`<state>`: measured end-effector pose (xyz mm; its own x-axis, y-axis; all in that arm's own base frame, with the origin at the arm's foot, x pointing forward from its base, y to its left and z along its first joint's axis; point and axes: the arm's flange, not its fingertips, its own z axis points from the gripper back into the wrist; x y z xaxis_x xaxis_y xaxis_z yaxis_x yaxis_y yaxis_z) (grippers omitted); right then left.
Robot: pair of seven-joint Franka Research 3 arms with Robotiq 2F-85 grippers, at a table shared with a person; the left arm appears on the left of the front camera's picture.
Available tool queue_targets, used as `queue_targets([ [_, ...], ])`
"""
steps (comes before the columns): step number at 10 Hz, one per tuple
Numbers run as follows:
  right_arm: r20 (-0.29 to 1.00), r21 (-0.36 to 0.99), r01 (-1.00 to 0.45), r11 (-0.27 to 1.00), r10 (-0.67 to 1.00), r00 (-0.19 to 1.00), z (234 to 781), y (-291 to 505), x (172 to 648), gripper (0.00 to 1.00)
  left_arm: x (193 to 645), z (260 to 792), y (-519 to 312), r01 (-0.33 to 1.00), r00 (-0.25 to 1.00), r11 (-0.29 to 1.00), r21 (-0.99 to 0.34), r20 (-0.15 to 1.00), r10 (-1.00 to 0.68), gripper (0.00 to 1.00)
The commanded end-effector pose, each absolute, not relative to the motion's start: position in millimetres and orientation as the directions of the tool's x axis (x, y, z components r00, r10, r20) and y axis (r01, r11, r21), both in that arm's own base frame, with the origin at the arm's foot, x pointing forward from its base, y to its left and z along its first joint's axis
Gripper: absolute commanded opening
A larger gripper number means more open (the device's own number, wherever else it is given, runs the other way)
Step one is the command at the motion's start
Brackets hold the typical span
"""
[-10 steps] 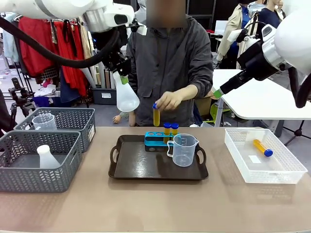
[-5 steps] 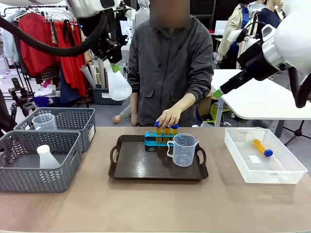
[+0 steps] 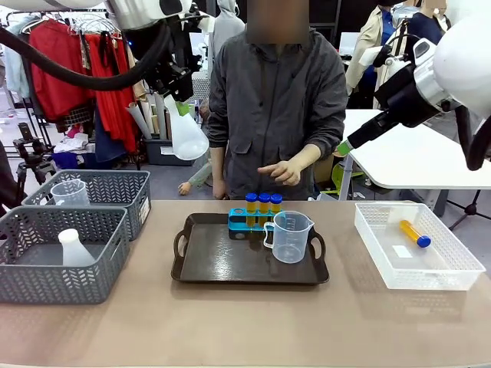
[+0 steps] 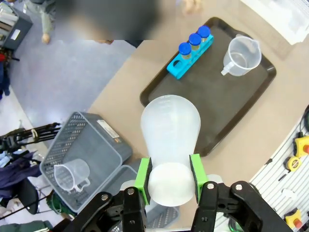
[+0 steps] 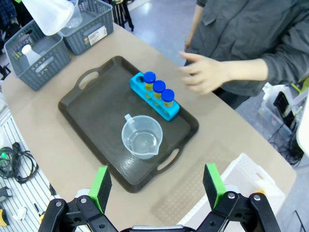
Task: Prepare the laboratory tools.
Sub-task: Pick up one Small flask and place it on the Handle tray.
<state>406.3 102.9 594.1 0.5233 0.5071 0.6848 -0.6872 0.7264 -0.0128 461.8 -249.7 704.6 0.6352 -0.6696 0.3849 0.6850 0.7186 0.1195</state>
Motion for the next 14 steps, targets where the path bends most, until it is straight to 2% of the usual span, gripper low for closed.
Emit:
queue_targets([
  [1,0.691,0.002,-0.688,0.726,0.496,0.526,595.8,104.2,407.1,1.0,460.6,707.0,-247.7,0.683,0.635,0.721,0.122,0.389,-0.667,0.0],
  [7,0.691,0.002,-0.688,0.726,0.496,0.526,595.8,104.2,407.1,1.0,461.8,704.6,-249.7,0.685,0.635,0.719,0.12,0.385,-0.67,0.0],
  [8,0.691,0.002,-0.688,0.726,0.496,0.526,595.8,104.2,407.1,1.0,469.5,697.7,-268.3,0.788,0.533,0.6,0.14,0.334,-0.777,0.0],
  [11,0.691,0.002,-0.688,0.726,0.496,0.526,595.8,104.2,407.1,1.0,491.1,653.3,-335.1,0.89,0.427,0.448,0.087,0.188,-0.885,0.0],
  [14,0.691,0.002,-0.688,0.726,0.496,0.526,595.8,104.2,407.1,1.0,510.5,593.6,-378.0,0.916,0.384,0.387,0.109,0.049,-0.922,0.0],
])
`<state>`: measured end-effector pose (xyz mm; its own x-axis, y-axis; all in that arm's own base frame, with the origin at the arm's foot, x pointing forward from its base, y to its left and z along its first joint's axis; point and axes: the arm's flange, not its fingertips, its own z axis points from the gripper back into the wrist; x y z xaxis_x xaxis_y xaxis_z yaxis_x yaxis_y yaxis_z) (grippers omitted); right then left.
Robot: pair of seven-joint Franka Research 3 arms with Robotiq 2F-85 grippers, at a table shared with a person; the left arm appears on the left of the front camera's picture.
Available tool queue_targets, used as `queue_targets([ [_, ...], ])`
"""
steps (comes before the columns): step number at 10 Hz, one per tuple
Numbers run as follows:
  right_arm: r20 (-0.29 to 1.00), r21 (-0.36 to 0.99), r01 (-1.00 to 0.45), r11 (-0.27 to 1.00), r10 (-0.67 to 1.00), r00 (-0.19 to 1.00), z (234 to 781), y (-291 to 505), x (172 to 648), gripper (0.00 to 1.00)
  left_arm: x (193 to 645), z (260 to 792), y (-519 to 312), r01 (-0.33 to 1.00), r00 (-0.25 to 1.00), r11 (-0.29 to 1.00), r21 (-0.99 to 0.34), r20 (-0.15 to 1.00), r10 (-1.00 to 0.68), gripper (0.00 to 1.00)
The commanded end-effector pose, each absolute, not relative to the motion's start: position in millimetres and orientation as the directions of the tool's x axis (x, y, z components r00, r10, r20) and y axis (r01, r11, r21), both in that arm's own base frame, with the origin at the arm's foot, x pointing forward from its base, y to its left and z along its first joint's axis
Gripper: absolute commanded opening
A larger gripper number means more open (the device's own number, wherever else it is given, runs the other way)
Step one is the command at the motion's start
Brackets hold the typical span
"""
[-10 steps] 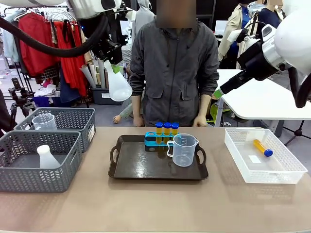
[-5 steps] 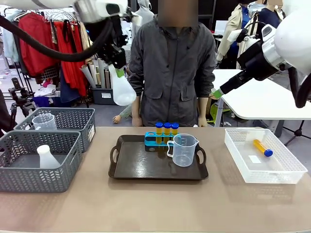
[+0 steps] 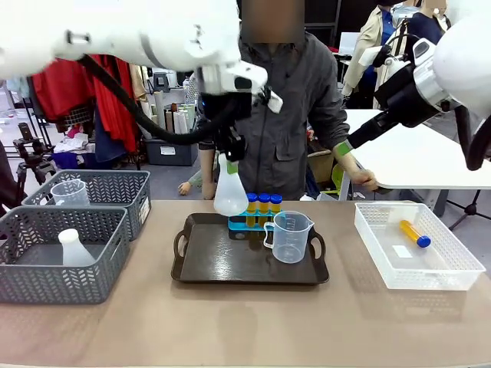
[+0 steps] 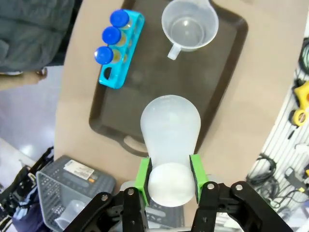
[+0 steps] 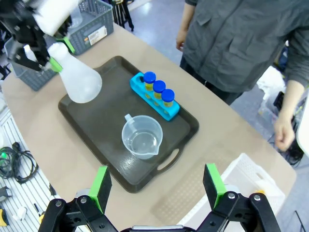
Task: Prepare the laboratory tools.
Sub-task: Pick up one Small flask and place it on the Handle tray.
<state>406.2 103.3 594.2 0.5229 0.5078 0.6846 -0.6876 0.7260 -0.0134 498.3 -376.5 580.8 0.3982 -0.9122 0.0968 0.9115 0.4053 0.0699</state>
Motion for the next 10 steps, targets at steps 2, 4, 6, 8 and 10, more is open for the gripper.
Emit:
queue_targets([
  [2,0.691,0.002,-0.688,0.726,0.496,0.526,595.8,104.2,407.1,1.0,516.1,561.6,-386.8,0.925,0.357,0.354,0.139,0.004,-0.934,0.0],
  [4,0.691,0.002,-0.688,0.726,0.496,0.526,595.8,104.2,407.1,1.0,522.0,537.0,-383.2,0.936,0.34,0.341,0.081,0.029,-0.94,0.0],
  [6,0.691,0.002,-0.688,0.726,0.496,0.526,595.8,104.2,407.1,1.0,522.9,514.5,-375.7,0.938,0.343,0.346,0.04,0.056,-0.938,0.0],
  [8,0.691,0.002,-0.688,0.726,0.496,0.526,595.8,104.2,407.1,1.0,524.7,491.3,-369.9,0.943,0.329,0.331,0.025,0.059,-0.943,0.0],
  [10,0.691,0.002,-0.688,0.726,0.496,0.526,595.8,104.2,407.1,1.0,523.1,470.1,-369.3,0.95,0.31,0.312,0.032,0.053,-0.949,0.0],
])
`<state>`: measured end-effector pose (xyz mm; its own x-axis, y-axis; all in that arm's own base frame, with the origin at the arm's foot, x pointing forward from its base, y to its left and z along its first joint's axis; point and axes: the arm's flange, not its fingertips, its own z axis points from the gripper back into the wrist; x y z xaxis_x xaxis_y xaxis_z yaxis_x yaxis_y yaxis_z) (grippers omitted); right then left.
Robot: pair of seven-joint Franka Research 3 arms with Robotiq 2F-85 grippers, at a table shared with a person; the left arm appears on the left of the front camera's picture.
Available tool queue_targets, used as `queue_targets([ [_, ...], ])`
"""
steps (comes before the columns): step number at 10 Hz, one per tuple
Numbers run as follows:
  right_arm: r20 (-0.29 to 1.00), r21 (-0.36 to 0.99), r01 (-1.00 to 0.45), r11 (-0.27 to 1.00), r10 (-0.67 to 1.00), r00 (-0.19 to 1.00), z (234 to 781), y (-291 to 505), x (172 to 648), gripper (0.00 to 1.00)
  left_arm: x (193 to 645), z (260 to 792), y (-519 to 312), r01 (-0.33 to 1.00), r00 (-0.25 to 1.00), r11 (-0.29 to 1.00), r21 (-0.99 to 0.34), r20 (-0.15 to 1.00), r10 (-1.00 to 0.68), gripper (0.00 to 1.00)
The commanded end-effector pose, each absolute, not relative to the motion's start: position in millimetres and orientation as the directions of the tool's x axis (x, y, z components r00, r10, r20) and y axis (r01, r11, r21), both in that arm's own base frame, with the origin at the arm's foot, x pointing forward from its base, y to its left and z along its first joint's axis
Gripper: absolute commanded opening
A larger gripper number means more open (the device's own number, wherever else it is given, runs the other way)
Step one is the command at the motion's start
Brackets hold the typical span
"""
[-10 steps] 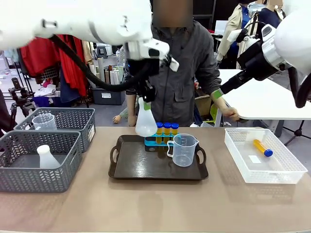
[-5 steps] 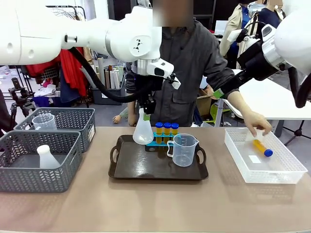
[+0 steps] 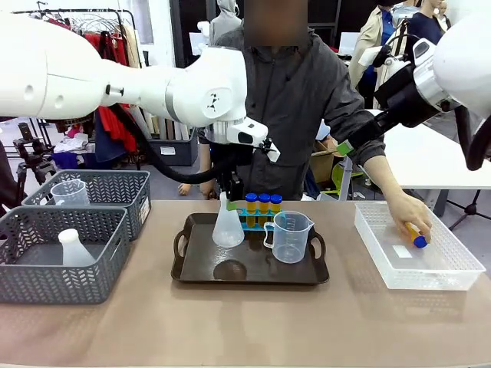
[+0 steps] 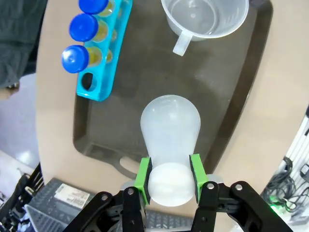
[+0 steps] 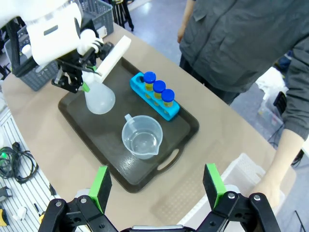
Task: Prepare the laboratory tools.
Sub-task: Pick up one Small flask and place it on the Handle tray.
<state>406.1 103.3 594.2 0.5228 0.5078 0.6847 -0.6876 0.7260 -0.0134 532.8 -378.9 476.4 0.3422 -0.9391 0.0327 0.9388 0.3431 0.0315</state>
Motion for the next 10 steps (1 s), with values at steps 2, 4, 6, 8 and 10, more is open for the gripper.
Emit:
queue_targets([
  [2,0.691,0.002,-0.688,0.726,0.496,0.526,595.8,104.2,407.1,1.0,526.0,452.3,-366.5,0.952,0.302,0.304,0.026,0.041,-0.952,0.0],
  [4,0.691,0.002,-0.688,0.726,0.496,0.526,595.8,104.2,407.1,1.0,525.8,443.6,-365.4,0.955,0.296,0.298,0.02,0.055,-0.954,0.0],
  [6,0.691,0.002,-0.688,0.726,0.496,0.526,595.8,104.2,407.1,1.0,527.8,437.1,-362.0,0.954,0.296,0.298,0.026,0.058,-0.953,0.0],
  [8,0.691,0.002,-0.688,0.726,0.496,0.526,595.8,104.2,407.1,1.0,527.7,430.6,-361.9,0.954,0.298,0.3,0.021,0.062,-0.953,0.0],
  [10,0.691,0.002,-0.688,0.726,0.496,0.526,595.8,104.2,407.1,1.0,529.2,426.5,-362.1,0.955,0.295,0.296,0.02,0.058,-0.954,0.0],
])
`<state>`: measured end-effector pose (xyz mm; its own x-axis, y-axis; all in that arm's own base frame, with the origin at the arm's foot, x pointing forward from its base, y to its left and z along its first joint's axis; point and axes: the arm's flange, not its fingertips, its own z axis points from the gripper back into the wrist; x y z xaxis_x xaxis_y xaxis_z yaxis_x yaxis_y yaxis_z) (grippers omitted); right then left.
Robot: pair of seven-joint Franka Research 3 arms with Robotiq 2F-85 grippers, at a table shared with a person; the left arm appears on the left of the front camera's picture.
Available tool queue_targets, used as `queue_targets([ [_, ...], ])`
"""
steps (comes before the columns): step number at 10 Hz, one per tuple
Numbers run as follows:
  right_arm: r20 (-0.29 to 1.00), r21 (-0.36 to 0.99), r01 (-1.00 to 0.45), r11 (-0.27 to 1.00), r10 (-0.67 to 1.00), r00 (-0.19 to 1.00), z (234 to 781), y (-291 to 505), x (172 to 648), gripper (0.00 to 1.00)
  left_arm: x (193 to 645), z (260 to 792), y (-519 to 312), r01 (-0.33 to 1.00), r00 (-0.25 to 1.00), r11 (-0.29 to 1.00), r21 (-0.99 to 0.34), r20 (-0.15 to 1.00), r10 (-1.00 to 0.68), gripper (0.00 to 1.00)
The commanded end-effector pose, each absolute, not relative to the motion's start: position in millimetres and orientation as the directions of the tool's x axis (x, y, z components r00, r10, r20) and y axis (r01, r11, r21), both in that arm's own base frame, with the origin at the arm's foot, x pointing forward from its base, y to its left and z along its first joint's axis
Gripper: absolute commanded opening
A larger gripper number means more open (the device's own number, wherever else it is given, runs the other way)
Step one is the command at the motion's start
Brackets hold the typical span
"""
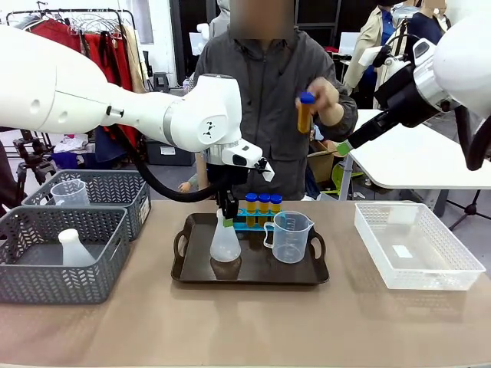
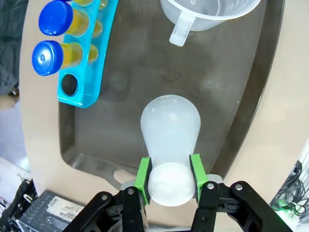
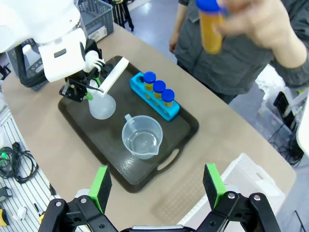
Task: Prepare the laboratory tools.
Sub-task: Pick up one Small flask and place it on the Handle tray.
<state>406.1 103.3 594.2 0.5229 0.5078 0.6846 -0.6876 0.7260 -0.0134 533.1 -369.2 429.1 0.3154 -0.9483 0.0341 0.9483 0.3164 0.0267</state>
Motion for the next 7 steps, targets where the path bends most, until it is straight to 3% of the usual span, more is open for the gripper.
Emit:
queue_targets([
  [1,0.691,0.002,-0.688,0.726,0.496,0.526,595.8,104.2,407.1,1.0,528.5,426.3,-362.9,0.956,0.293,0.294,0.017,0.054,-0.955,0.0],
  [2,0.691,0.002,-0.688,0.726,0.496,0.526,595.8,104.2,407.1,1.0,529.2,425.5,-363.8,0.956,0.293,0.294,0.015,0.058,-0.954,0.0],
  [7,0.691,0.002,-0.688,0.726,0.496,0.526,595.8,104.2,407.1,1.0,527.2,428.2,-362.3,0.954,0.297,0.299,0.017,0.065,-0.953,0.96],
])
